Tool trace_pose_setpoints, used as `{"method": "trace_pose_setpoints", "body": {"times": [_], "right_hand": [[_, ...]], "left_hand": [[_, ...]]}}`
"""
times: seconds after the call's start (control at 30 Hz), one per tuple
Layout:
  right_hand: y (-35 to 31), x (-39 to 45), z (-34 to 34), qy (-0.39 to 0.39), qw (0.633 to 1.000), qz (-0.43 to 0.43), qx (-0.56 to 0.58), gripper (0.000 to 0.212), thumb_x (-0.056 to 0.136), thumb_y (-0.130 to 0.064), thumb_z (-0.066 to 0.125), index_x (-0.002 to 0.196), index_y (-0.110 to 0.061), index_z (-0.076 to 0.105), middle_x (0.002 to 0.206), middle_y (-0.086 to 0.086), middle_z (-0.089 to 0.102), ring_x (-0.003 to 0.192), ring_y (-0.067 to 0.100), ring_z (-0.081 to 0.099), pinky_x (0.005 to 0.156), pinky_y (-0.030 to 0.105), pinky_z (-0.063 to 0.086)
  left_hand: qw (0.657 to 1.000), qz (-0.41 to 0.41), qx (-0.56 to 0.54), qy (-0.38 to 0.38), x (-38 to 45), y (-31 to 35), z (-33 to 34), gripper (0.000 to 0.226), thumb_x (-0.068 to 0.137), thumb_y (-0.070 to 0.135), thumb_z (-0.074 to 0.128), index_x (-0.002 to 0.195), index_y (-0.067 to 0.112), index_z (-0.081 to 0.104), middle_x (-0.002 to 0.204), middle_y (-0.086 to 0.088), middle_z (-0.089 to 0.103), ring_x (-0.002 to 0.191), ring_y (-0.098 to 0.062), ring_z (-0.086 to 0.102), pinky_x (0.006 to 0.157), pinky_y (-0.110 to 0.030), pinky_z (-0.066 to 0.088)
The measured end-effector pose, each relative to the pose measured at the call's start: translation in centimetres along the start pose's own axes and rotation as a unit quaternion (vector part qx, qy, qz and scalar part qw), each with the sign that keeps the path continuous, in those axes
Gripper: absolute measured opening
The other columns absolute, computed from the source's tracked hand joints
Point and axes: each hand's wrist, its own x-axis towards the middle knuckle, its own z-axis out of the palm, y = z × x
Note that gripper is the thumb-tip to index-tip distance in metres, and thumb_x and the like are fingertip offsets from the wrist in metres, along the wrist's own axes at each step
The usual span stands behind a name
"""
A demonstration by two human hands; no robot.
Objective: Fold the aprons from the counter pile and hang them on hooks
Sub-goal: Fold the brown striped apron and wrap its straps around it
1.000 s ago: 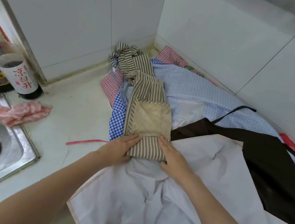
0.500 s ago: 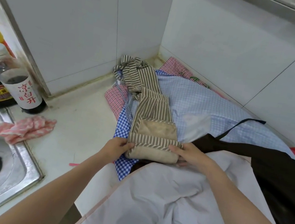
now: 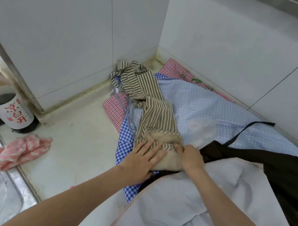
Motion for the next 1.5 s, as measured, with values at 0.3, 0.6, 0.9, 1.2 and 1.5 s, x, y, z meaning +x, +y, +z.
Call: {"method": "trace_pose_setpoints", "body": {"times": [0.3,0.6,0.9,1.2,1.5], "right_hand": [[1.2,-2.7,2.8,0.013,0.932,-0.269,-0.244,0.088,0.080,-0.009,0.058,0.147,0.005,0.004,0.156,0.019,-0.001,0.146,0.031,0.003,0.117,0.037,0.001],[-0.8,-0.3,-0.2,-0.068,0.926,-0.257,-0.268,0.077,0.082,-0.022,0.067,0.145,-0.005,0.026,0.146,0.015,0.037,0.133,0.026,0.038,0.108,0.034,0.033],[-3.7,-4.3,-10.4,-0.203,0.915,-0.322,-0.134,0.037,0.075,-0.028,0.072,0.108,-0.018,0.057,0.089,-0.012,0.047,0.088,0.011,0.049,0.064,0.014,0.037],[-0.2,-3.0,-2.9,-0.358,0.910,-0.140,0.158,0.013,0.087,-0.025,0.066,0.098,-0.023,0.058,0.103,-0.003,0.060,0.100,0.011,0.057,0.095,0.031,0.045],[1.0,-3.7,-2.7,-0.351,0.902,-0.207,0.145,0.031,0.086,-0.022,0.068,0.115,-0.024,0.057,0.110,-0.008,0.060,0.105,0.007,0.056,0.089,0.017,0.046]], "left_hand": [[0.994,0.030,-0.053,-0.090,1.4,-1.3,0.5,0.089,0.091,0.030,0.051,0.147,0.021,-0.018,0.158,-0.007,-0.014,0.145,-0.027,-0.011,0.115,-0.037,-0.011],[0.981,-0.033,-0.186,-0.046,1.2,-4.9,-1.1,0.066,0.083,0.017,0.059,0.143,0.011,0.034,0.133,-0.017,0.051,0.120,-0.030,0.052,0.101,-0.035,0.040],[0.897,-0.059,-0.426,-0.100,-3.4,-5.8,-9.3,0.046,0.065,0.050,0.058,0.093,0.014,0.059,0.082,0.006,0.058,0.071,-0.005,0.055,0.061,-0.014,0.041],[0.645,-0.293,-0.674,-0.210,-7.7,-3.5,-3.7,0.037,0.092,0.041,0.054,0.120,0.016,0.056,0.100,0.002,0.068,0.082,-0.010,0.068,0.075,-0.022,0.055],[0.830,-0.317,-0.445,-0.108,-1.4,-5.7,-2.6,0.028,0.086,0.034,0.066,0.076,0.008,0.059,0.073,-0.005,0.061,0.067,-0.019,0.060,0.080,-0.034,0.052]]}}
